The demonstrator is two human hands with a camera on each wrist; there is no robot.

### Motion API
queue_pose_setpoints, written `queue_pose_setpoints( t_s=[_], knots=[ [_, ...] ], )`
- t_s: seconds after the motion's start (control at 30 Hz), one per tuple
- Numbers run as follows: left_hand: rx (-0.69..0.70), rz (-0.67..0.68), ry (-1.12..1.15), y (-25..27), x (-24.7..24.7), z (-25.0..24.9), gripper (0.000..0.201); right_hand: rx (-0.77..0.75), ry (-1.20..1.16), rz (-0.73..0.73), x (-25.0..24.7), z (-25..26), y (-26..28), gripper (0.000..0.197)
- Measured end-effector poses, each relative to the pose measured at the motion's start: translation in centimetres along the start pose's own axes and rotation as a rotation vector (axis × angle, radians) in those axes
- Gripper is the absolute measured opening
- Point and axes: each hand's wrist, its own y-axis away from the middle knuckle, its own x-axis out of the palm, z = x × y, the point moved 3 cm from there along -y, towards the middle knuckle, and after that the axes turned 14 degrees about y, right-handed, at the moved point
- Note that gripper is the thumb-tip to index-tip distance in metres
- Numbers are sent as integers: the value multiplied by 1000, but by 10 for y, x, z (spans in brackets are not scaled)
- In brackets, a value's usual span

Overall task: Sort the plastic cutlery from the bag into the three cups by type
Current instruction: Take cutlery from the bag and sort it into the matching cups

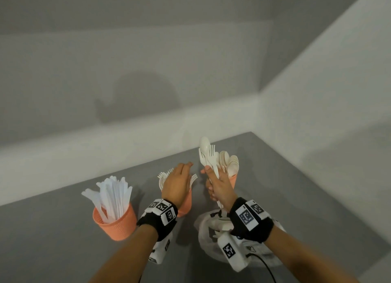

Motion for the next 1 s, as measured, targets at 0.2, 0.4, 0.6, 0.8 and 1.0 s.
queue_pose_setpoints(
  t_s=[0.2, 0.4, 0.6, 0.8, 1.0],
  knots=[
    [78, 21, -458, -6, -7, 1, 44, -8, 15, -7, 1, -1, -1, 29],
    [-78, 205, -516, 4, 4, 8, 55, -24, -15, 0, 3, 0, 1, 28],
    [-86, -10, -124, 3, -8, -14, 75, -47, -6, -46, 6, -4, -2, 23],
    [-281, -236, 556, 2, -25, -42, 14, -180, 283, -195, 16, -12, -5, 14],
    [-447, -266, 761, 3, -21, -46, 23, -259, 373, -167, 25, -9, 3, 15]
  ],
)
